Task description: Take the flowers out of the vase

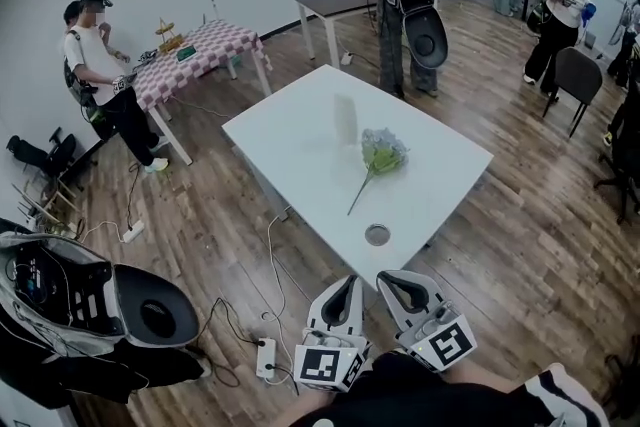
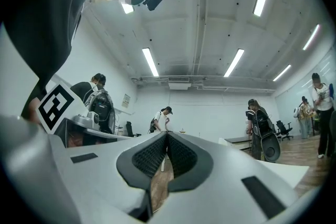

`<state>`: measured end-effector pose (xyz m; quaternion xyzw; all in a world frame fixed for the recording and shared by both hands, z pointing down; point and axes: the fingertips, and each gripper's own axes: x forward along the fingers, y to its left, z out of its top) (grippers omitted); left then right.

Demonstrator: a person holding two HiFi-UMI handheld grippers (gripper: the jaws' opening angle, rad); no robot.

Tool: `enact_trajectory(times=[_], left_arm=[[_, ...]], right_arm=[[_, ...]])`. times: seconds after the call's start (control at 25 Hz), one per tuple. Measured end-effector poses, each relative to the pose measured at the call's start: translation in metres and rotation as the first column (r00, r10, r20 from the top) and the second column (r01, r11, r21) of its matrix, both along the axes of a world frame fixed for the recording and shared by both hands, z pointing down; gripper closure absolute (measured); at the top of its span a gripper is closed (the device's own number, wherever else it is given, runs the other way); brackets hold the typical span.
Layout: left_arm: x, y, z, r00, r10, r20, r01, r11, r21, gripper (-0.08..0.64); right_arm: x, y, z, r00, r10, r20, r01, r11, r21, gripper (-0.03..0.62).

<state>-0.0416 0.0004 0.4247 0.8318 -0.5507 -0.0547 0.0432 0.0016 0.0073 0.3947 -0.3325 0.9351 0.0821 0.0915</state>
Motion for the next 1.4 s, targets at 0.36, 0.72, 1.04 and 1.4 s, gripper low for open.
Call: enact_trajectory(times=[0.36,0.72,1.04,1.4], left_arm=[[0.027,0.015,0.003,1.0,0.017,-0.013,-0.017,1.0,-0.019,0.558],[0.064,0.066,-0.011,0.999,-0.045,-0.004,0.045,0.999,0.009,0.558],[0.13,0.134,-0.001,0.998,-0.058,0.0,0.058,0.998,0.014,0.558],[0.174,0.202,-0.01,0.998,-0.069,0.001,0.069,0.998,0.012,0.558]], right_arm=[[0.033,0.017,-0.001,1.0,0.03,0.004,-0.03,1.0,-0.005,0.574],[0.058,0.072,-0.016,0.998,-0.059,0.014,0.059,0.998,0.019,0.574],[0.124,0.133,-0.005,0.998,-0.06,-0.016,0.06,0.998,0.02,0.574],[0.165,0.201,-0.012,0.997,-0.081,-0.014,0.081,0.997,0.006,0.574]])
